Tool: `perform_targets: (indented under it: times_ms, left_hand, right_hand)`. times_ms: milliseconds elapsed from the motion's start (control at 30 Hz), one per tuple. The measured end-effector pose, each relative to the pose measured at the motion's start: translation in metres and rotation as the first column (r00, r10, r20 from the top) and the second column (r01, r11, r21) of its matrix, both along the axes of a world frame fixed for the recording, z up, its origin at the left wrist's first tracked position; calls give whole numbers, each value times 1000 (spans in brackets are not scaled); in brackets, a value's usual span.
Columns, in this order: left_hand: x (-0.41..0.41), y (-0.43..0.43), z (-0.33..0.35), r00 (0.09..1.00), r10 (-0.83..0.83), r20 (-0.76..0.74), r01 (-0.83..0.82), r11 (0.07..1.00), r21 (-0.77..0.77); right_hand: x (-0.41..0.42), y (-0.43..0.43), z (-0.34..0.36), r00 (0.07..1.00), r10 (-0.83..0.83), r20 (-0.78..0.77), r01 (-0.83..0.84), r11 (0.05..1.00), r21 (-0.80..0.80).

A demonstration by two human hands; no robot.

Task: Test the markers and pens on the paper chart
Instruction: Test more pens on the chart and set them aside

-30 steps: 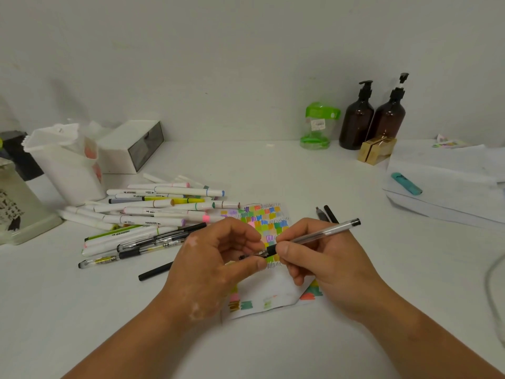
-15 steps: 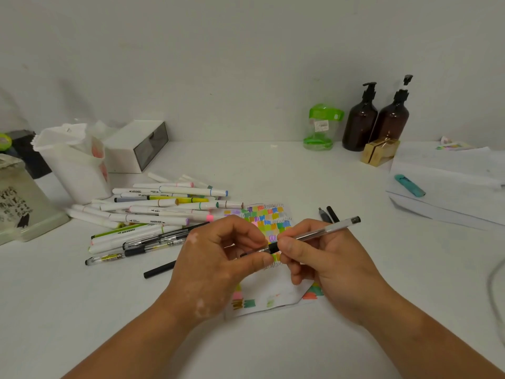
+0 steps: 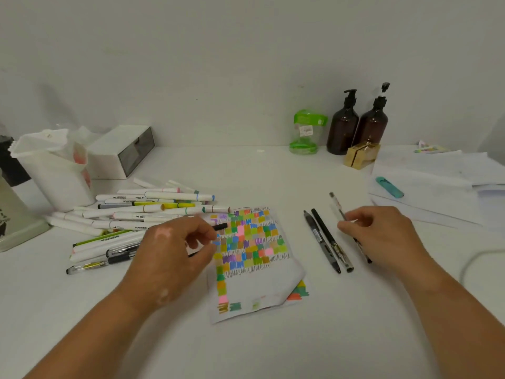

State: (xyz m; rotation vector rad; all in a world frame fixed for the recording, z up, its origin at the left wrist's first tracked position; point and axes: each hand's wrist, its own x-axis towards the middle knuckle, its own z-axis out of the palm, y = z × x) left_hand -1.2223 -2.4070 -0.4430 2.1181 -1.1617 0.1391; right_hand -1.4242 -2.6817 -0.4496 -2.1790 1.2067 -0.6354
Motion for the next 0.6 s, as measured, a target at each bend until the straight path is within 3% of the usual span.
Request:
perform_targets:
  times_ms: [133, 300, 400, 467, 533, 600]
  left_hand:
    - [18, 11, 5, 996, 85, 23, -87, 981, 176]
    - [25, 14, 2, 993, 116, -1, -108, 925, 365]
    - [24, 12, -2, 993, 121, -2, -110, 904, 414]
    - [23, 11, -1, 991, 132, -9, -117, 906, 408]
    - [21, 9, 2, 982, 164, -90, -130, 944, 303]
    - [19, 7, 6, 921, 133, -366, -107, 990, 90]
  right_hand:
    - [2, -2, -7, 991, -15, -132, 8, 999, -54]
    - [5, -3, -9, 986, -10, -169, -2, 998, -68]
    - [6, 1, -6, 993, -36, -116, 25, 995, -93]
    - [6, 8, 1, 999, -37, -3, 36, 987, -160]
    - [9, 23, 10, 991, 17, 135, 12, 977, -212]
    - [14, 46, 16, 956, 162, 245, -110, 971, -213]
